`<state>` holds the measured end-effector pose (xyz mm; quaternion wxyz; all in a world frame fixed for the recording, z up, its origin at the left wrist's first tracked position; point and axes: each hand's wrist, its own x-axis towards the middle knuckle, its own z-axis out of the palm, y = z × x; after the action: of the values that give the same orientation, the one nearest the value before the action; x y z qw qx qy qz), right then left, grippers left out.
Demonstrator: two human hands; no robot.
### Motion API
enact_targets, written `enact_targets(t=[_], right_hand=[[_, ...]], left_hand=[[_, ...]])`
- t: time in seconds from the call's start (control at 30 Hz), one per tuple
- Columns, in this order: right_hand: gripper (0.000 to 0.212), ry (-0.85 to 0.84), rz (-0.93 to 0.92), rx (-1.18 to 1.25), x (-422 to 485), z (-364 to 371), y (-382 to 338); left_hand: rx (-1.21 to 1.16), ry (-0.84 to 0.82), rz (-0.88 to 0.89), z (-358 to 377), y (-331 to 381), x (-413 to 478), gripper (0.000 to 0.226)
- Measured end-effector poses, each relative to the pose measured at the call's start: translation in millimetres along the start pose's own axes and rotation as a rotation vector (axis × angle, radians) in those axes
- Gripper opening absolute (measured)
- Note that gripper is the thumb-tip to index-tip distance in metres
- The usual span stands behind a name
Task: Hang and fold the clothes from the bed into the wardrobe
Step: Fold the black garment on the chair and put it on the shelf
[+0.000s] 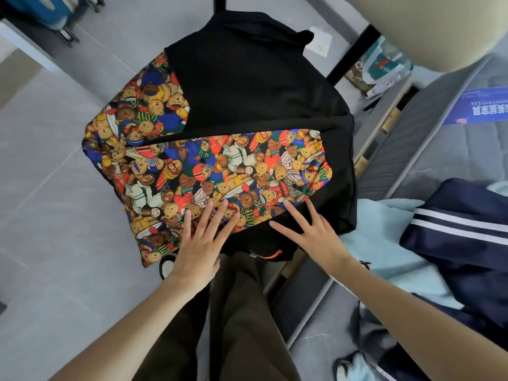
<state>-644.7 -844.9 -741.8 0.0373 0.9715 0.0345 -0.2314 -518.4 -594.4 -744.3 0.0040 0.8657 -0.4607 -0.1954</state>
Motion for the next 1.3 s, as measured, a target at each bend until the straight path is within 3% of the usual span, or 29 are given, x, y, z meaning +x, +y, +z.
enact_targets(t=[0.1, 0.23, 0.43, 0.63, 0.73, 0.87, 0.97, 1.1, 1.17, 1.23, 1.3], right_hand=[[0.120, -0.021, 0.025, 0.095, 1, -11, 5], [0.111, -0.073, -0.002, 0.187, 2, -18, 5], [0.070, 0.324, 0.108, 0.367, -8, -60, 8], [0.049, 0.489, 0.417, 1.127, -1, -128, 19], [0.046, 0.523, 0.531, 1.375, 22, -149, 18], [0.040, 0.554, 0.697, 1.540, 53, -159, 23], [0.036, 0.472, 0.719, 1.442, 67, -159, 25], [0.040, 0.191, 0.371, 0.765, 70, -151, 30], [0.059, 0.069, 0.180, 0.467, 67, -148, 33], [0.076, 0.000, 0.077, 0.267, 63, -142, 35], [0.070, -0.006, 0.042, 0.227, 64, -137, 36]], left_hand=[[-0.008, -0.002, -0.011, -2, 3, 1, 0.119], [-0.015, -0.007, -0.014, -5, 4, 1, 0.119], [-0.010, -0.149, -0.071, -13, 15, 1, 0.133], [-0.069, -0.150, -0.189, -19, 34, 3, 0.147], [-0.137, -0.062, -0.264, -22, 38, 3, 0.133], [-0.258, 0.176, -0.325, -24, 34, 3, 0.077], [-0.395, 0.231, -0.385, -28, 25, 7, 0.055], [-0.638, 0.193, -0.396, -42, 3, 15, 0.040], [-0.736, 0.196, -0.370, -52, -10, 17, 0.038], [-0.829, 0.158, -0.357, -60, -21, 21, 0.034], [-0.924, 0.064, -0.364, -64, -31, 26, 0.031]])
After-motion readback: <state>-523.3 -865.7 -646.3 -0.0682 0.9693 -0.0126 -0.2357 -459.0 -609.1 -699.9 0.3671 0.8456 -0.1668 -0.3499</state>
